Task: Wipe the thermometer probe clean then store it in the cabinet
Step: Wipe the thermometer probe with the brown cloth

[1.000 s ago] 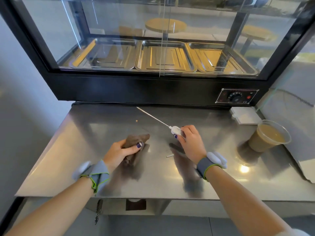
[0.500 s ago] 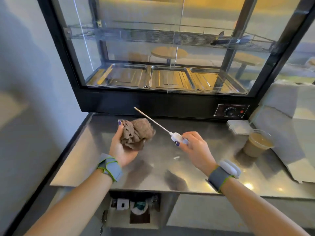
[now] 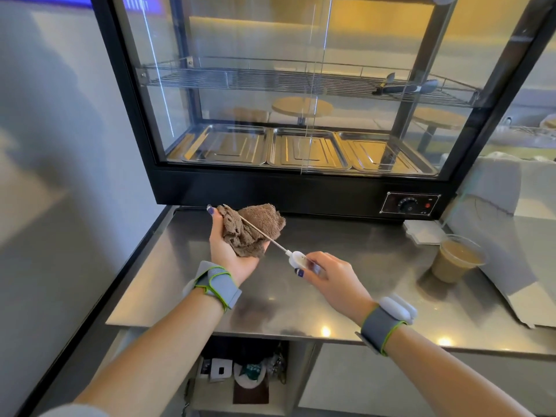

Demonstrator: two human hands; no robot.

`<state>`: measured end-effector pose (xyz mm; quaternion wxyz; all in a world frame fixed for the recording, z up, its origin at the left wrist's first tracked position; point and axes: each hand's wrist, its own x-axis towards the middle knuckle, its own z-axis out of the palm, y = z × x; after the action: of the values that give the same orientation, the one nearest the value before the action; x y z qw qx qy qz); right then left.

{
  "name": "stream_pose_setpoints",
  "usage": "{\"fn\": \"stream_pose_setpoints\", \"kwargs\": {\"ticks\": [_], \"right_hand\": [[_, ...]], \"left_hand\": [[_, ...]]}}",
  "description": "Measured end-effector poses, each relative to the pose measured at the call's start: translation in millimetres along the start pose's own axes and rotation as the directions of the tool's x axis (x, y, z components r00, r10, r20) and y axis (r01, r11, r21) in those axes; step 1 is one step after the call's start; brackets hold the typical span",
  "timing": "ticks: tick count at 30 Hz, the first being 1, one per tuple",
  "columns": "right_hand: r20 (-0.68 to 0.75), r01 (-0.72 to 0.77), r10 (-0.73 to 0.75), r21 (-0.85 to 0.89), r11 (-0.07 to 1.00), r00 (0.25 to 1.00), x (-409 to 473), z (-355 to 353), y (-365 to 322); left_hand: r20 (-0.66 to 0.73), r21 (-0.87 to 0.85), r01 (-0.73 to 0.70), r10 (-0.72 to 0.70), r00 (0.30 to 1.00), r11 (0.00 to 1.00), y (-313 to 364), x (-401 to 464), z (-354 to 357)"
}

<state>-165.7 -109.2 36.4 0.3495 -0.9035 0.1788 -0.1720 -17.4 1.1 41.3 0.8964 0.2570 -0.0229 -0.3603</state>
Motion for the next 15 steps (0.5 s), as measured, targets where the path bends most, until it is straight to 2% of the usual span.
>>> {"fn": "stream_pose_setpoints", "kwargs": {"ticks": [4, 6, 8, 10, 15], "right_hand": [[0.007, 0.014, -0.014, 0.000, 1.000, 1.000, 2, -3, -7], [0.009, 0.033, -0.033, -0.001, 0.999, 0.999, 4, -3, -10], [0.014, 0.048, -0.048, -0.011, 0.999, 0.999, 5, -3, -15], [0.021, 0.061, -0.061, -0.006, 0.998, 0.998, 6, -2, -19], [0.026, 0.091, -0.090, -0.006, 0.996, 0.996, 12, -5, -27]], "left_hand": [[-0.105, 0.018, -0.038, 0.040, 0.994, 0.999, 5, 3, 10], [-0.188, 0.054, -0.128, 0.136, 0.973, 0.990, 5, 5, 18], [-0.218, 0.114, -0.255, 0.274, 0.937, 0.960, 4, 5, 28], [-0.260, 0.195, -0.315, 0.358, 0.897, 0.929, 3, 9, 35], [-0.397, 0.292, -0.322, 0.421, 0.816, 0.901, 9, 18, 45]]}}
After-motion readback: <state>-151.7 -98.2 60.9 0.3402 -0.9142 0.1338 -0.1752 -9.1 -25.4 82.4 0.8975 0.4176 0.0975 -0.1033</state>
